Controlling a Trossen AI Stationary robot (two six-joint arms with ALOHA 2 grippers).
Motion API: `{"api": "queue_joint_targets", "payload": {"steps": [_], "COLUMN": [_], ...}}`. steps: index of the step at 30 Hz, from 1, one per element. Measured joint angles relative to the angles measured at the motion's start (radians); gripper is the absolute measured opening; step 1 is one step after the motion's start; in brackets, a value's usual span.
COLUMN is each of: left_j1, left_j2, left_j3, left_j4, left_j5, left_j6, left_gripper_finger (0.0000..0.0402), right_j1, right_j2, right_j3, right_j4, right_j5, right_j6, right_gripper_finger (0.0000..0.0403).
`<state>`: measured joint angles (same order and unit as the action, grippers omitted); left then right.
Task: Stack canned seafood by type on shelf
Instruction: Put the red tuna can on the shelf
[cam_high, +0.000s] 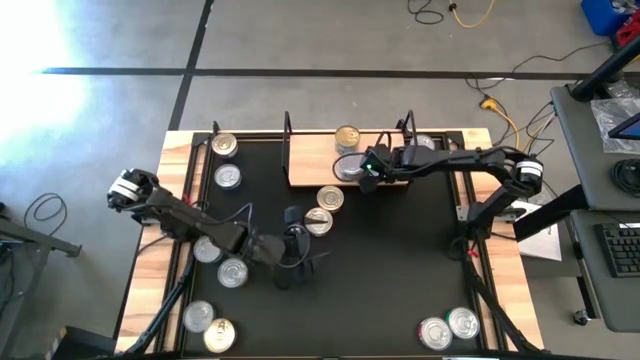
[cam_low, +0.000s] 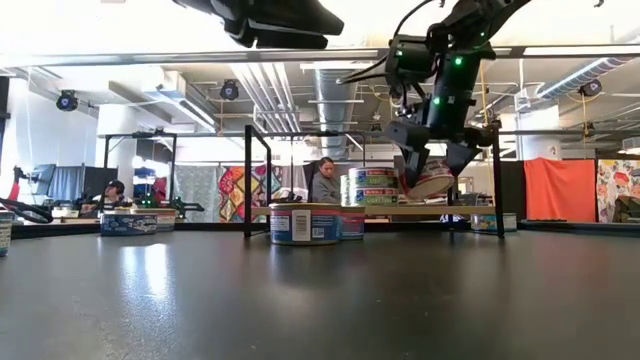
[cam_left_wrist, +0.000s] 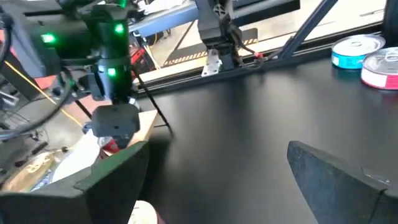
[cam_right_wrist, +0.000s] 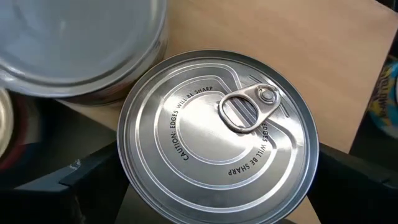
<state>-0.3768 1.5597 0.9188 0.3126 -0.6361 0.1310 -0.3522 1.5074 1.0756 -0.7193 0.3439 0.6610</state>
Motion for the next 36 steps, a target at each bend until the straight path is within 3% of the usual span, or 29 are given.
{"api": "queue_joint_targets", "payload": {"steps": [12, 23, 28, 33, 36], "left_j1": [-0.001, 0.0, 0.001, 0.007, 0.035], "left_j2": [-0.004, -0.004, -0.015, -0.075, -0.146], "left_j3": [-0.001, -0.009, -0.01, -0.023, -0.065], "left_j4": [0.009, 0.075, 0.071, 0.028, 0.035], "left_j5": [-0.04, -0.062, -0.081, -0.132, -0.062], "left_j6": [0.044, 0.095, 0.124, 0.189, 0.202], "left_gripper_finger": [0.0368, 0.0368, 0.0368, 0.0368, 0.0368], "right_j1": [0.029, 0.087, 0.094, 0.169, 0.244], "right_j2": [0.0, 0.0, 0.0, -0.002, -0.012], "right_j3": [0.004, 0.088, 0.109, 0.148, 0.149], "right_j4": [-0.009, -0.015, -0.1, -0.199, -0.197], "right_j5": [0.024, 0.058, 0.116, 0.159, 0.157], "right_j6": [0.072, 0.063, 0.07, 0.125, 0.178], "right_gripper_finger": [0.0398, 0.0398, 0.0398, 0.0398, 0.0398]}}
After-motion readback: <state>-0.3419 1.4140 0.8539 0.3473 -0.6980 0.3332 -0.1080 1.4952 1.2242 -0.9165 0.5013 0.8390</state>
